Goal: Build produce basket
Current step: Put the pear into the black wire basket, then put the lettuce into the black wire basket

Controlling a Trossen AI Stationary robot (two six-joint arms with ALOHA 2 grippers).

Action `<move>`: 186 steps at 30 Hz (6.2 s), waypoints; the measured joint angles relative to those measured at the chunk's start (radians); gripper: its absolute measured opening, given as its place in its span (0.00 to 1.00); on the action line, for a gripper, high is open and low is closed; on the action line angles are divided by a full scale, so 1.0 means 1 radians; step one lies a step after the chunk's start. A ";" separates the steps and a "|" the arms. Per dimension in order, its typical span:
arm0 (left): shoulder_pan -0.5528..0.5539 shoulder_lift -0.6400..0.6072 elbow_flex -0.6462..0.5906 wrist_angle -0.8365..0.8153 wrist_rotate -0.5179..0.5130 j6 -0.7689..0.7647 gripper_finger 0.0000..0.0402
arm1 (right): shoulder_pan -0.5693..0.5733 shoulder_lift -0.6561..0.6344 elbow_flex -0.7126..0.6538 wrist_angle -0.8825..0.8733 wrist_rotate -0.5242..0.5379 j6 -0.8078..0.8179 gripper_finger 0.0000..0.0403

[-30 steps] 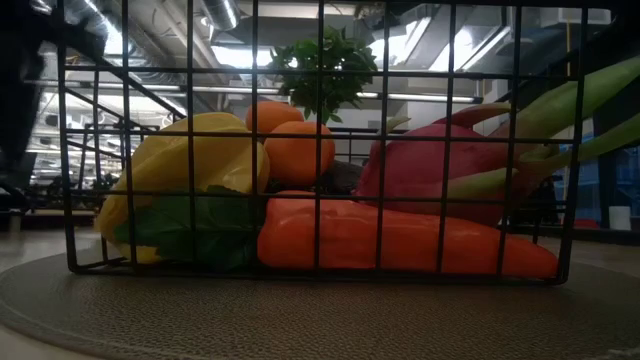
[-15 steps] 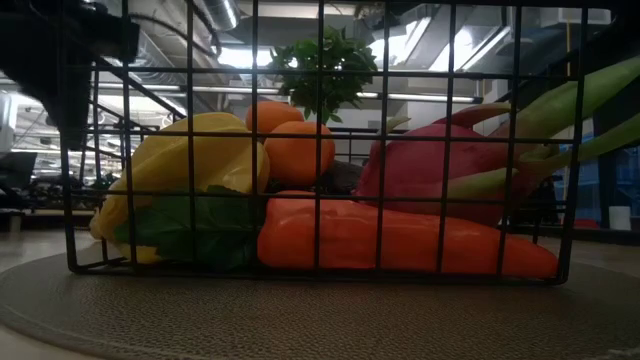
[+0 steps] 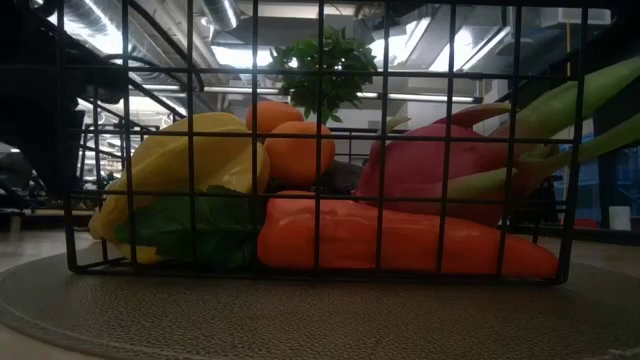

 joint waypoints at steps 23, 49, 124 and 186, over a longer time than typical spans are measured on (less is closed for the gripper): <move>-0.024 0.110 -0.082 0.194 -0.054 -0.002 0.40 | 0.000 0.000 0.000 0.001 0.000 0.004 0.34; 0.018 0.128 -0.083 0.202 -0.047 0.006 0.34 | 0.000 0.000 0.000 0.003 0.000 0.004 0.34; 0.018 0.114 0.777 -0.553 -0.270 0.448 0.00 | 0.000 0.000 0.000 0.002 0.001 0.003 0.34; 0.597 0.061 0.793 -0.461 -0.127 1.046 0.01 | -0.001 0.000 0.000 -0.001 0.001 0.000 0.34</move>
